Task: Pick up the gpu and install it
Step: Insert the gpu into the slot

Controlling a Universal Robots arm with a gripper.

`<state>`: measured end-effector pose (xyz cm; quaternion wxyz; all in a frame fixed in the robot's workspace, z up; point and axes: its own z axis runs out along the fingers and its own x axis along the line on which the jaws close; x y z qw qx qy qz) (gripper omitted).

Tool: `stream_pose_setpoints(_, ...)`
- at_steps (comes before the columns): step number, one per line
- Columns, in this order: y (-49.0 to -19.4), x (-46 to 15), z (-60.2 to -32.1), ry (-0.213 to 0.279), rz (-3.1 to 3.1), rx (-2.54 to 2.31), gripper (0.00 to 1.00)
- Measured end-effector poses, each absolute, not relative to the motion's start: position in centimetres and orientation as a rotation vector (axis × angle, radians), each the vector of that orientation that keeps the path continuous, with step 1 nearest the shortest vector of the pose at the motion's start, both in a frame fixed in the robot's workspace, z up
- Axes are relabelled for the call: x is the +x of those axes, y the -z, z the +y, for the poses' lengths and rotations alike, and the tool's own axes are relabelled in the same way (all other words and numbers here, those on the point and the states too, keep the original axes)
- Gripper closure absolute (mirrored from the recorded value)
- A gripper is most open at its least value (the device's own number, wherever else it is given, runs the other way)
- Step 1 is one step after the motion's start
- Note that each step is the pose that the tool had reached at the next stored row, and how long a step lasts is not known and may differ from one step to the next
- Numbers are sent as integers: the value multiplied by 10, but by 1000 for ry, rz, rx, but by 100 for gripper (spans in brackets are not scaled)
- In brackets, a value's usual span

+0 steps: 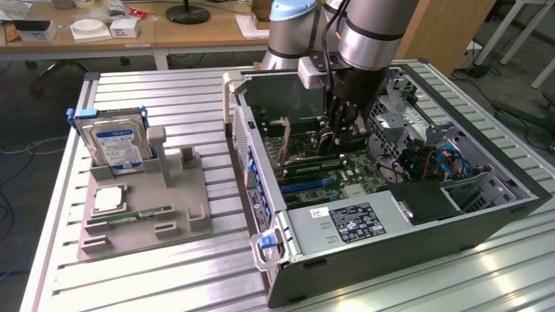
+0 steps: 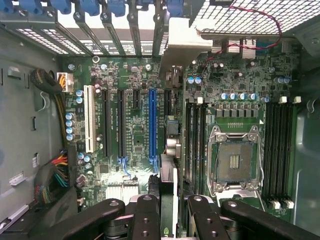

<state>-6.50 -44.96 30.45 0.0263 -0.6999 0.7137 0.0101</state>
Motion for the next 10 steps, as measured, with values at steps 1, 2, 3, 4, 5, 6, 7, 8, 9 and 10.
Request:
stream_pose_setpoints(1,-304,-65,-450,-31,2205,-2163,74)
stream_pose_setpoints(2,-304,-65,-450,-31,2205,-2163,74)
stream_pose_setpoints(3,-304,-65,-450,-31,2205,-2163,74)
stream_pose_setpoints(4,-304,-65,-450,-31,2205,-2163,74)
stream_pose_setpoints(5,-304,-65,-450,-31,2205,-2163,74)
stream_pose_setpoints(6,-304,-65,-450,-31,2205,-2163,74)
stream_pose_setpoints(7,-304,-65,-450,-32,2205,-2163,74)
stream_pose_setpoints(8,-304,-65,-451,-32,2205,-2163,74)
stream_pose_setpoints(9,-304,-65,-452,-31,2205,-2163,74)
stream_pose_setpoints(10,-304,-65,-452,-31,2205,-2163,74)
